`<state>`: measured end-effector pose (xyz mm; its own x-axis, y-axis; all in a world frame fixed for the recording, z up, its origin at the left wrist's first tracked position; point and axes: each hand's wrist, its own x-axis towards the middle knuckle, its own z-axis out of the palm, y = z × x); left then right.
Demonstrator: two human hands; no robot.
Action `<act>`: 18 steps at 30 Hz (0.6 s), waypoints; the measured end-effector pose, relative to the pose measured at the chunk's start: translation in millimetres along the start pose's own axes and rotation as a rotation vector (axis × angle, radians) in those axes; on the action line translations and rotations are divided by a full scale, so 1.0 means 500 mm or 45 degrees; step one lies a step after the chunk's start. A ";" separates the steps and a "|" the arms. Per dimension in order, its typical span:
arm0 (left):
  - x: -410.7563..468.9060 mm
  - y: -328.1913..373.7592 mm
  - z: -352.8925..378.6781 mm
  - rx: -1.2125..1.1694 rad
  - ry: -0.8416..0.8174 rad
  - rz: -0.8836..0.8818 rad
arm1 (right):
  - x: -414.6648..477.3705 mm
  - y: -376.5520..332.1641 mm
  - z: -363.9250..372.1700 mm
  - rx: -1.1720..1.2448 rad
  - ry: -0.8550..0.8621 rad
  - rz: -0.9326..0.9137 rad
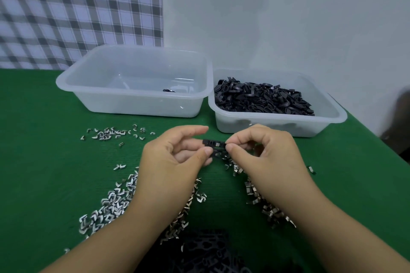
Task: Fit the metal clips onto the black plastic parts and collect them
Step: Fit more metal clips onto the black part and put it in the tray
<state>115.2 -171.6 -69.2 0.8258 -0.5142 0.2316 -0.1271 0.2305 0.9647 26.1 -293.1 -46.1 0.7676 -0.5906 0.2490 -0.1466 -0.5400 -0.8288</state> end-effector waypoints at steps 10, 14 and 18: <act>0.016 -0.008 -0.012 -0.004 0.243 -0.024 | -0.018 -0.005 0.032 -0.334 -0.031 -0.374; 0.023 -0.014 -0.021 -0.013 0.305 -0.070 | -0.024 0.008 0.030 -0.434 -0.057 -0.447; 0.026 -0.014 -0.021 -0.042 0.343 -0.090 | -0.031 0.010 0.041 -0.489 -0.201 -0.497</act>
<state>132.8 -171.3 -74.4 0.9490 -0.2926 0.1177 -0.0493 0.2308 0.9717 26.0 -274.4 -64.5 0.8901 -0.2227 0.3976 -0.0272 -0.8969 -0.4414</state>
